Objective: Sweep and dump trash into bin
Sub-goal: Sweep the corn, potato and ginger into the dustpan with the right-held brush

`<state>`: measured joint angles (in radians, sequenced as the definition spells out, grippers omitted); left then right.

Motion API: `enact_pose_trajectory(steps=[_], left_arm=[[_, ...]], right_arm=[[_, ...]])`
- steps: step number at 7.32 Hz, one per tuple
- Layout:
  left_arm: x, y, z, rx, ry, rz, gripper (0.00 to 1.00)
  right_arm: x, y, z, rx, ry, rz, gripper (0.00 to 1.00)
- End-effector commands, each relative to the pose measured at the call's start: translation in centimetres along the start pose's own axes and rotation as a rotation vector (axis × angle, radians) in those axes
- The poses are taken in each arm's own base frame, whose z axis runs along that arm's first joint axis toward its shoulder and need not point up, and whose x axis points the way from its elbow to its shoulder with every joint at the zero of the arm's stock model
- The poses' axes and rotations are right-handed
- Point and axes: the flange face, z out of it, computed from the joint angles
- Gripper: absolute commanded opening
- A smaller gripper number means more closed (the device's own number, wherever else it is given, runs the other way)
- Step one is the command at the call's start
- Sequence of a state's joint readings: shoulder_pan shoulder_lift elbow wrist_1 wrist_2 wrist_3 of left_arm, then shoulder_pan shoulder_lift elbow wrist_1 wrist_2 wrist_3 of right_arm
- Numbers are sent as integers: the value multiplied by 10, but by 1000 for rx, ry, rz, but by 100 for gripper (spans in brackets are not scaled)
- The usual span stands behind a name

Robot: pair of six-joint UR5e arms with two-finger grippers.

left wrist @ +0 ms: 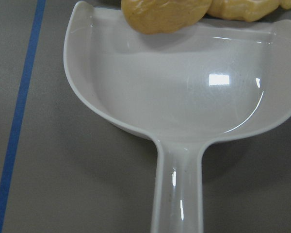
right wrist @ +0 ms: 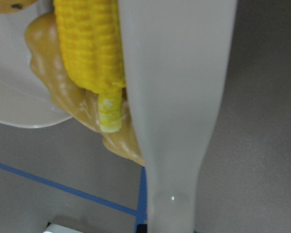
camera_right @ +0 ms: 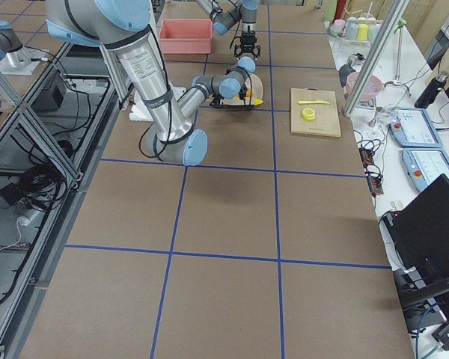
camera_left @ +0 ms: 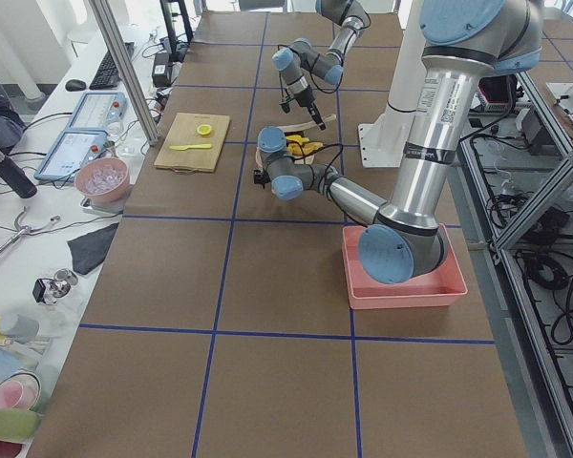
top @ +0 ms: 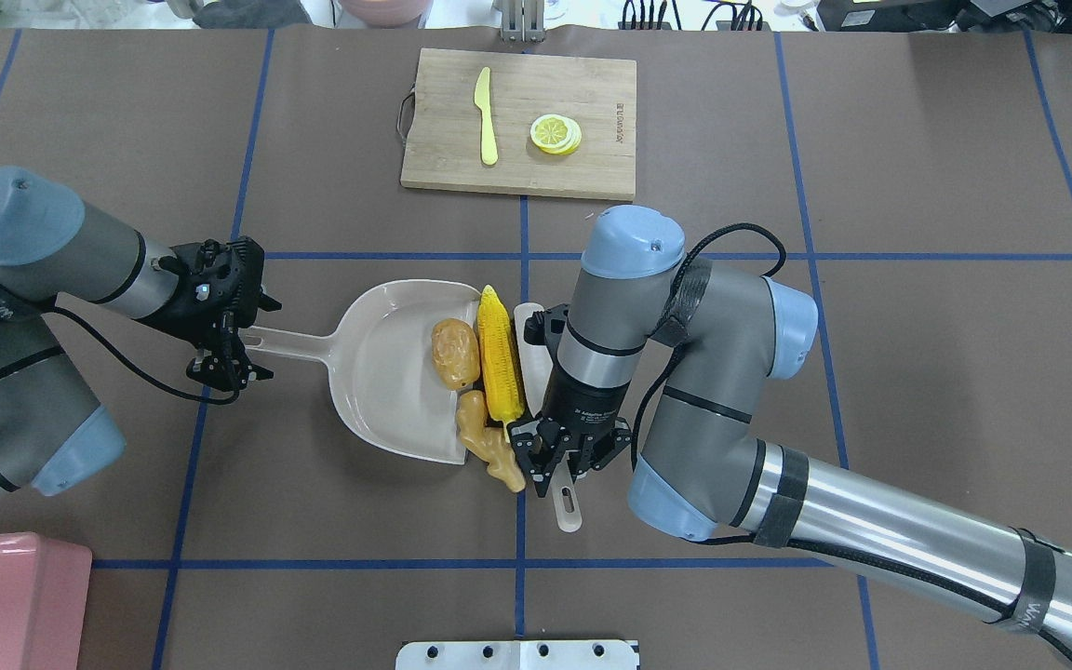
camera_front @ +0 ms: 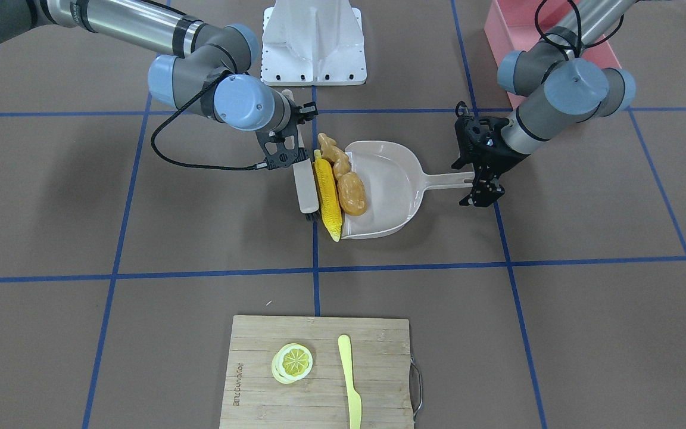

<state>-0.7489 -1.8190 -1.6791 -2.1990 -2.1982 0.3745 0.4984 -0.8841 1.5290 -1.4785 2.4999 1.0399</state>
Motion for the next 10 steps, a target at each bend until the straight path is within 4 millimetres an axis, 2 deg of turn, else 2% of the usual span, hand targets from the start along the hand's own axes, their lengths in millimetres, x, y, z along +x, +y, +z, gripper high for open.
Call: enact_pose_trajectory(steps=[1,5,7,8,10], left_arm=[[4,7,-1,-2,1,0,92],[6,11,-1,6,-2,6,92],[5,10,-2,8,-3,8,92],[5,10,-1,7,-2,7,92],[5,11,0,5,-2,5,92]], right_arm=[[-15,2,4,7,-20,-4,0],[-35,15,3,30,-102,-46,0],[-46,24,-8,56,-177,-30,0],[-38,24,-11,60,-184,-12,0],[-1,32,-13,59,-165,26,0]])
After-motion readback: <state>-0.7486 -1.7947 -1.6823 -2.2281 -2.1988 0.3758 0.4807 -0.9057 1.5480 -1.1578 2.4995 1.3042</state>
